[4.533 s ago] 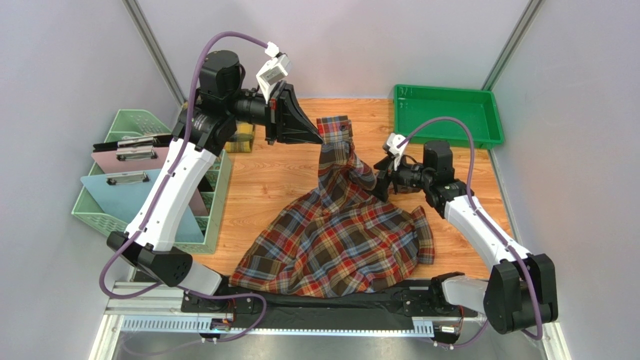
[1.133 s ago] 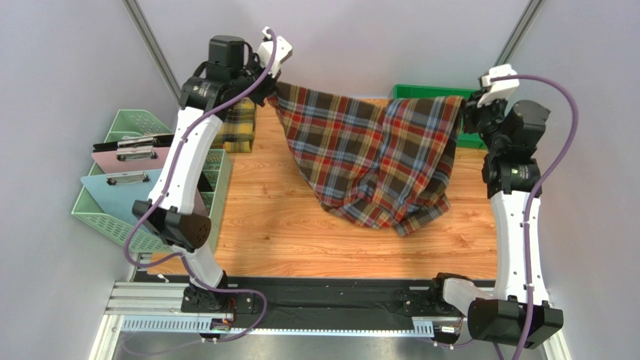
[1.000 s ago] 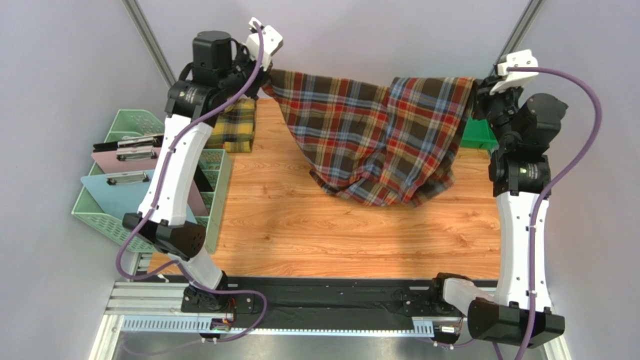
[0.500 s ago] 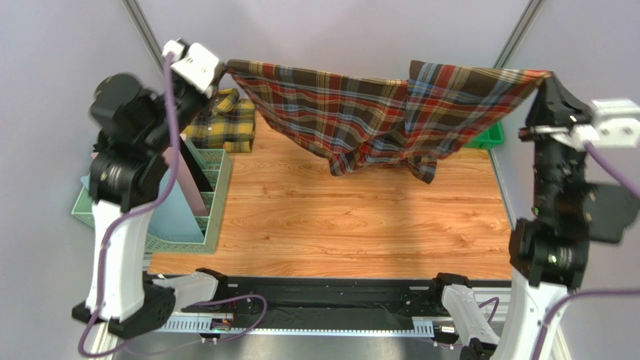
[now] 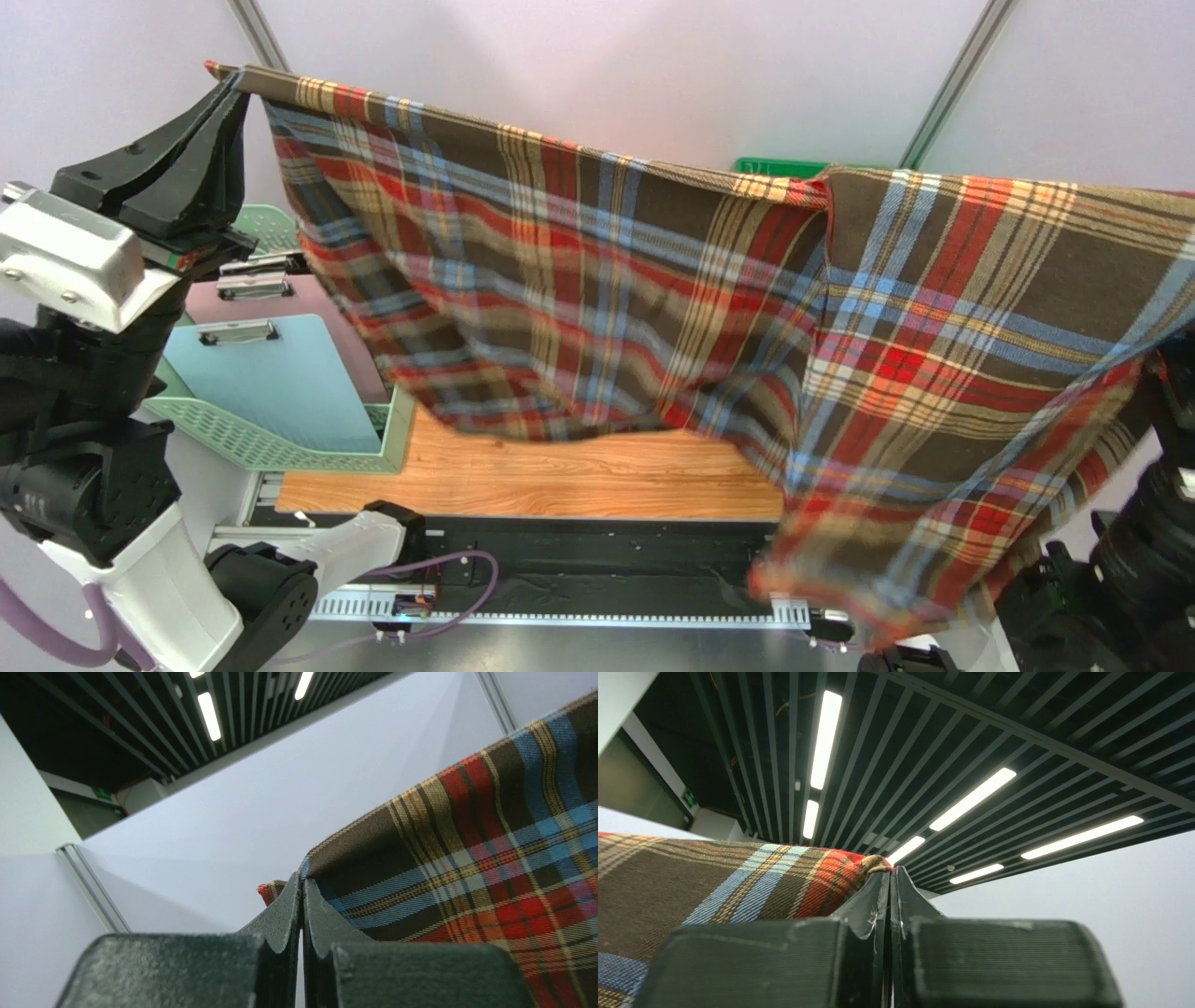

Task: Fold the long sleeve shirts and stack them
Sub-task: Flatten the shirt out

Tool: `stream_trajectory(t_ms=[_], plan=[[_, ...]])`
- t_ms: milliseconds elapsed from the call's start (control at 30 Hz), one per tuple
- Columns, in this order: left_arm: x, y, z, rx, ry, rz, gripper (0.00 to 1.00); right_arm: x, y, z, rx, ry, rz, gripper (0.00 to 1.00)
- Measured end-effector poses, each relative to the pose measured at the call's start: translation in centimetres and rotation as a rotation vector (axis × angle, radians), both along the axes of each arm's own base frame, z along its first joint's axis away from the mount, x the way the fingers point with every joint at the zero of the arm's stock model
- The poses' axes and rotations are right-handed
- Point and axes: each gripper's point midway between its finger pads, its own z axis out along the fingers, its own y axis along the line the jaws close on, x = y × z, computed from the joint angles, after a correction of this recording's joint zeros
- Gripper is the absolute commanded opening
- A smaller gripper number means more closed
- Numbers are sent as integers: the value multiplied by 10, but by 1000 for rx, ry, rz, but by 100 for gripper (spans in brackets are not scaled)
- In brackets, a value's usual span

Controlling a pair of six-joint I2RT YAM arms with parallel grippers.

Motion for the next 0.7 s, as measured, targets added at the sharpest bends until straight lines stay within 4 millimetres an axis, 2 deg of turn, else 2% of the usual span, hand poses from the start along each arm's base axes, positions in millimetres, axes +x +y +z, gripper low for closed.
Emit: stream_trajectory(t_ms=[67, 133, 200, 267, 333, 367, 400, 433, 467, 500, 567, 633, 700], plan=[[12, -4, -10, 13, 32, 3, 0, 18, -2, -4, -16, 20, -23, 0], [39, -11, -37, 46, 110, 15, 0, 54, -6, -16, -34, 84, -41, 0], [76, -20, -78, 94, 213, 41, 0, 116, -11, -46, -63, 210, -49, 0], [124, -29, -134, 156, 351, 78, 0, 180, -15, -85, -84, 360, -39, 0], [179, -40, -209, 237, 527, 121, 0, 256, -20, -144, -109, 548, -16, 0], [197, -43, -236, 268, 586, 133, 0, 297, -23, -185, -120, 668, 0, 0], [220, -47, -272, 307, 662, 149, 0, 330, -25, -222, -127, 769, 19, 0], [245, -51, -315, 354, 752, 158, 0, 357, -26, -259, -132, 861, 37, 0], [260, -53, -346, 388, 815, 166, 0, 381, -28, -297, -134, 957, 56, 0], [276, -56, -386, 431, 895, 169, 0, 403, -29, -344, -134, 1071, 81, 0], [297, -59, -466, 523, 1052, 165, 0, 433, -28, -431, -127, 1282, 132, 1], [310, -61, -522, 592, 1163, 157, 0, 447, -23, -493, -121, 1437, 177, 3], [321, -62, -566, 647, 1247, 154, 0, 457, -16, -530, -124, 1519, 210, 2]])
